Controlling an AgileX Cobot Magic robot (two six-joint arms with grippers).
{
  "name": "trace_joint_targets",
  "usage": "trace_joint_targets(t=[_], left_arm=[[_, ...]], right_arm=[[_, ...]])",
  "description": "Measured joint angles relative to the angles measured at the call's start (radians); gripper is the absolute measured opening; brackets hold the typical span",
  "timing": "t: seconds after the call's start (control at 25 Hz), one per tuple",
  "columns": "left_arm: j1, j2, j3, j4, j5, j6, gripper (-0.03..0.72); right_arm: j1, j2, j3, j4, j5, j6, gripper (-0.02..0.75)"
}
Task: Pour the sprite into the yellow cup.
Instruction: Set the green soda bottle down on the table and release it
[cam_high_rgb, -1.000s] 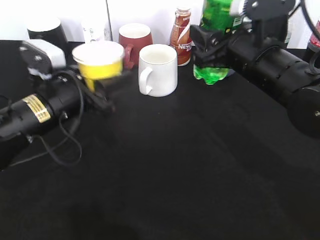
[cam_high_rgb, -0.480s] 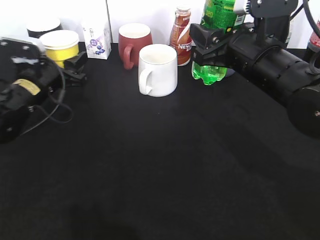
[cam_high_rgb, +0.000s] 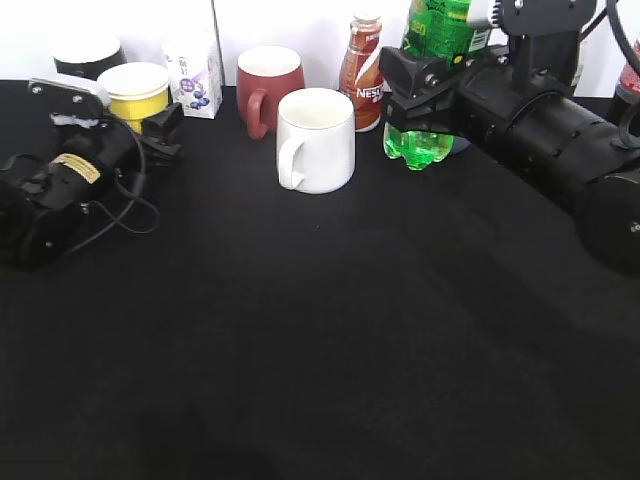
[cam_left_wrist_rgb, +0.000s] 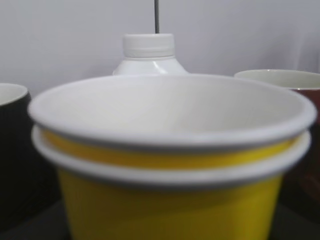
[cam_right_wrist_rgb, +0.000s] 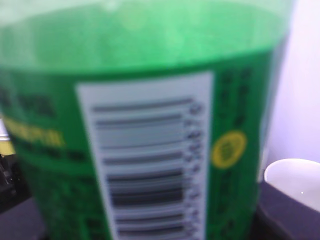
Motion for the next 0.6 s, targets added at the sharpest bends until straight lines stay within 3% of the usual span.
trace_joint_targets(t=[0.52,0.6], left_arm=[[0.023,0.035,-0.001,0.003,0.025,0.0,0.44],[0.023,0.035,-0.001,0.003,0.03,0.0,0.467]], right_arm=[[0.0,0.0,0.0,0.0,-0.001,0.0,0.458],[0.0,0.0,0.0,0.0,-0.001,0.0,0.458]])
